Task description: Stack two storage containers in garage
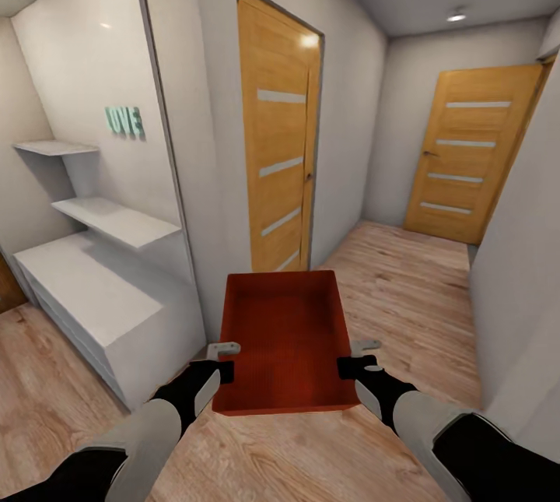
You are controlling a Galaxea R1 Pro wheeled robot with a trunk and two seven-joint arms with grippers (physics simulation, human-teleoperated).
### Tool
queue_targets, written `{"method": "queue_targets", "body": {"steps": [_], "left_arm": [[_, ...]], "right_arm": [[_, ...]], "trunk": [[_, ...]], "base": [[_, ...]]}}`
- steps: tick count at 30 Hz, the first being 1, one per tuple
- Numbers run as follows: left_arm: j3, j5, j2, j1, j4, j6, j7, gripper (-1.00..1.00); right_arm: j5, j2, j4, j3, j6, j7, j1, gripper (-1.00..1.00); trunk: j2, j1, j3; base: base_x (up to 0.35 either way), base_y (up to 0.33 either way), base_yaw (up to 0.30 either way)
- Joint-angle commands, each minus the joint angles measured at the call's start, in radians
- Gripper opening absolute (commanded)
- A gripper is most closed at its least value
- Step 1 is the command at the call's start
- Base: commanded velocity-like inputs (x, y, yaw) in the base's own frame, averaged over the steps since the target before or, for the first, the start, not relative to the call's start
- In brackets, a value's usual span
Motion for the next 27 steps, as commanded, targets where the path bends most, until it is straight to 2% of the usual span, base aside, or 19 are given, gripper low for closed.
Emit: {"method": "queue_targets", "body": {"steps": [1,8,27], "left_arm": [[-0.002,-0.030,0.002,-0.001,-0.006,0.008,0.016,-1.00],[-0.002,-0.030,0.003,0.000,-0.006,0.008,0.016,-1.00],[-0.002,-0.030,0.003,0.000,-0.006,0.008,0.016,-1.00]], "right_arm": [[-0.019,0.000,0.026,-0.018,-0.005,-0.004,-0.001,-1.00],[-0.019,0.001,0.026,-0.018,-0.005,-0.006,-0.001,-1.00],[-0.019,0.002,0.026,-0.018,-0.005,-0.006,-0.001,-1.00]], "trunk": [[-0.002,0.001,-0.002],[-0.002,0.001,-0.002],[-0.002,0.001,-0.002]], "base": [[0.328,0.000,0.000],[0.328,0.000,-0.069],[0.328,0.000,-0.280]]}}
